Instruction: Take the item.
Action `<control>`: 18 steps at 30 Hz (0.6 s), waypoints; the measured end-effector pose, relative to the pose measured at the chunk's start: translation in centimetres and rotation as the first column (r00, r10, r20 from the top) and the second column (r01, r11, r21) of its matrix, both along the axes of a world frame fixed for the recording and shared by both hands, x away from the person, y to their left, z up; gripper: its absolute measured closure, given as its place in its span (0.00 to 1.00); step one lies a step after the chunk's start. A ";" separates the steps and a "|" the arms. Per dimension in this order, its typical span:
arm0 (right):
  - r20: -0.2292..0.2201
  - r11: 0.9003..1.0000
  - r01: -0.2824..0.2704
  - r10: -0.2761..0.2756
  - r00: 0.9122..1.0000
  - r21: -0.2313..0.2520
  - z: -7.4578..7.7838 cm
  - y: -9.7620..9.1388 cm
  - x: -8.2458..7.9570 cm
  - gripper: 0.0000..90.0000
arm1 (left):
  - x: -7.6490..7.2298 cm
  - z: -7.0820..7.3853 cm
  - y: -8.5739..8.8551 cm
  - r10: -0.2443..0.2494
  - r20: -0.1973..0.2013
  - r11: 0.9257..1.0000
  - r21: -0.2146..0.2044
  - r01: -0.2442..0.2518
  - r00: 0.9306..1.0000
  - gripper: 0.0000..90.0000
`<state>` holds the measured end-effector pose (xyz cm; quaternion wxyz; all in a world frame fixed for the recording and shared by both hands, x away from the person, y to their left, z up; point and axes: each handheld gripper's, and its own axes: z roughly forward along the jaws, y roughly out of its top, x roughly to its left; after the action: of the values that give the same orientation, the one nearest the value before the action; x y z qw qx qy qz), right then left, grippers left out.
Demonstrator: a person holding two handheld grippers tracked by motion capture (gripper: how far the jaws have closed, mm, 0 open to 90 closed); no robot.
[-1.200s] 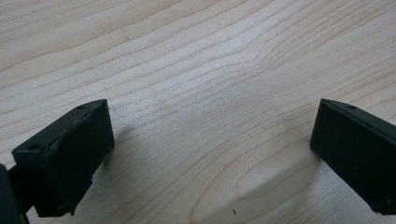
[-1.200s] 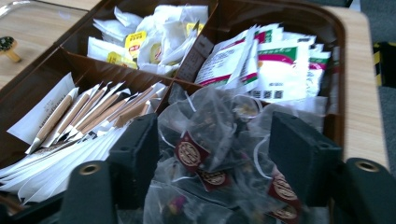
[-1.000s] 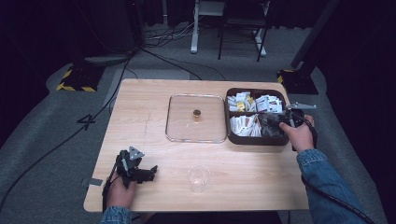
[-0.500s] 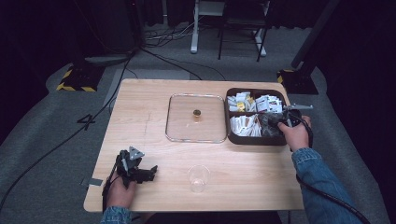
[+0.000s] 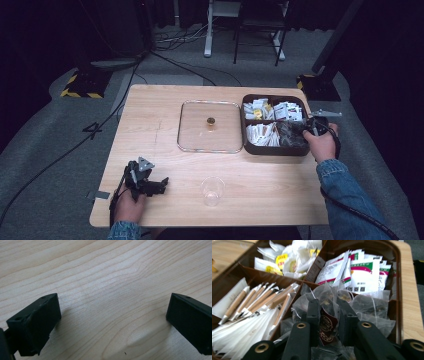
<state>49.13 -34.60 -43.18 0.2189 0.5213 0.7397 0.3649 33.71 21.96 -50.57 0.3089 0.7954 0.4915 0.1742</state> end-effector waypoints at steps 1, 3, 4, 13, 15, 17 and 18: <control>0.005 1.000 0.002 -0.002 1.000 0.013 0.2 0.0 -0.2 0.83 | 0.0 0.0 0.0 0.000 0.000 1.000 0.000 0.000 1.000 0.00; 0.024 0.999 -0.009 0.008 1.000 0.036 0.6 -0.1 -0.5 0.83 | 0.0 0.0 0.0 0.000 0.000 1.000 0.000 0.000 1.000 0.00; 0.024 0.999 -0.009 0.008 1.000 0.036 0.6 -0.1 -0.5 0.83 | 0.0 0.0 0.0 0.000 0.000 1.000 0.000 0.000 1.000 0.00; 0.085 0.989 -0.078 0.068 0.994 0.126 3.1 0.0 -2.8 0.83 | 0.0 0.0 0.0 0.000 0.000 1.000 0.000 0.000 1.000 0.00; 0.093 0.987 -0.088 0.076 0.993 0.132 3.4 0.1 -3.1 0.83 | 0.0 0.0 0.0 0.000 0.000 1.000 0.000 0.000 1.000 0.00; 0.112 0.983 -0.116 0.101 0.989 0.142 4.1 0.3 -4.0 0.83 | 0.0 0.0 0.0 0.000 0.000 1.000 0.000 0.000 1.000 0.00; 0.112 0.983 -0.116 0.101 0.989 0.142 4.1 0.3 -4.0 0.83 | 0.0 0.0 0.0 0.000 0.000 1.000 0.000 0.000 1.000 0.00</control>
<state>45.16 -34.28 -39.05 0.1977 0.4753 0.7255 0.4568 33.71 21.96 -50.57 0.3089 0.7954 0.4915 0.1742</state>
